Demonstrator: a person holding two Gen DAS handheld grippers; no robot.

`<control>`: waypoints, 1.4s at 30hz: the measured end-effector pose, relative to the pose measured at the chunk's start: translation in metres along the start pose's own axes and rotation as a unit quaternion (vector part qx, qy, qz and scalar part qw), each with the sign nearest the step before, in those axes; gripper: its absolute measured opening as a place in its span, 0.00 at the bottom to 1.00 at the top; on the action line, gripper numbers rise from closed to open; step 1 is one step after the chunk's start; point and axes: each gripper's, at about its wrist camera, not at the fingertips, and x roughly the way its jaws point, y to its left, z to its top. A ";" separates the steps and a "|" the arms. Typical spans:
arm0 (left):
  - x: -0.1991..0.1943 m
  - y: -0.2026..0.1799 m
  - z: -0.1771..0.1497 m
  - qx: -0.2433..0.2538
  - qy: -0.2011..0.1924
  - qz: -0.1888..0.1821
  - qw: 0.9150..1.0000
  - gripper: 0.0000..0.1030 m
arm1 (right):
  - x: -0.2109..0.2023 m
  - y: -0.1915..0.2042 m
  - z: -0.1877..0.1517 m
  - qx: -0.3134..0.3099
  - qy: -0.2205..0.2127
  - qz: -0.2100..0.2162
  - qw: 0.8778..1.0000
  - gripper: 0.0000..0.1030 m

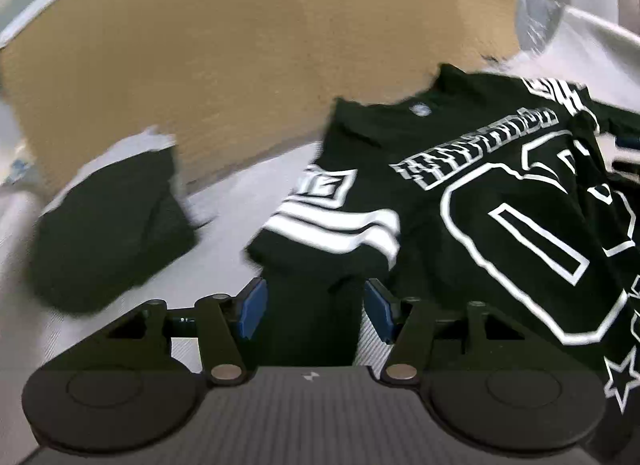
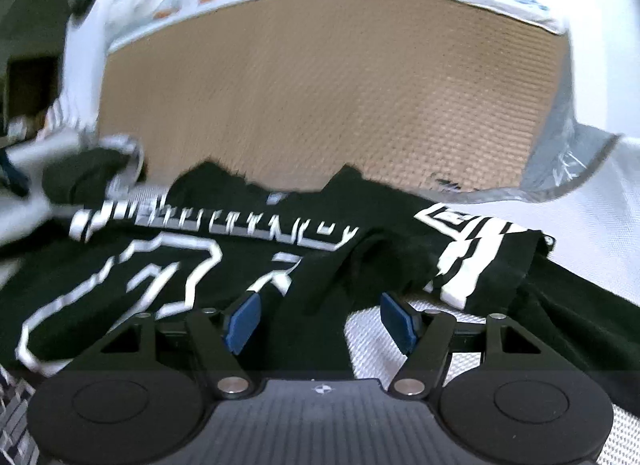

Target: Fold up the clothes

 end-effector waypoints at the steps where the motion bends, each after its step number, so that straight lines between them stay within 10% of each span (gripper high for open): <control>1: 0.008 -0.005 0.005 0.004 0.001 -0.003 1.000 0.56 | -0.001 -0.003 0.002 0.013 -0.008 -0.004 1.000 0.68; 17: 0.102 -0.035 0.093 -0.042 -0.016 0.032 0.998 0.59 | 0.018 -0.055 -0.002 0.168 0.043 -0.079 0.982 0.68; 34: 0.216 -0.047 0.146 -0.033 0.039 0.035 0.998 0.67 | 0.022 -0.054 -0.007 0.177 0.047 -0.067 0.981 0.67; 39: 0.220 -0.065 0.153 0.018 0.045 0.047 0.998 0.23 | 0.023 -0.054 -0.007 0.176 0.047 -0.070 0.981 0.67; 42: 0.214 -0.070 0.156 0.046 0.028 0.063 0.997 0.18 | 0.022 -0.054 -0.007 0.177 0.047 -0.069 0.981 0.67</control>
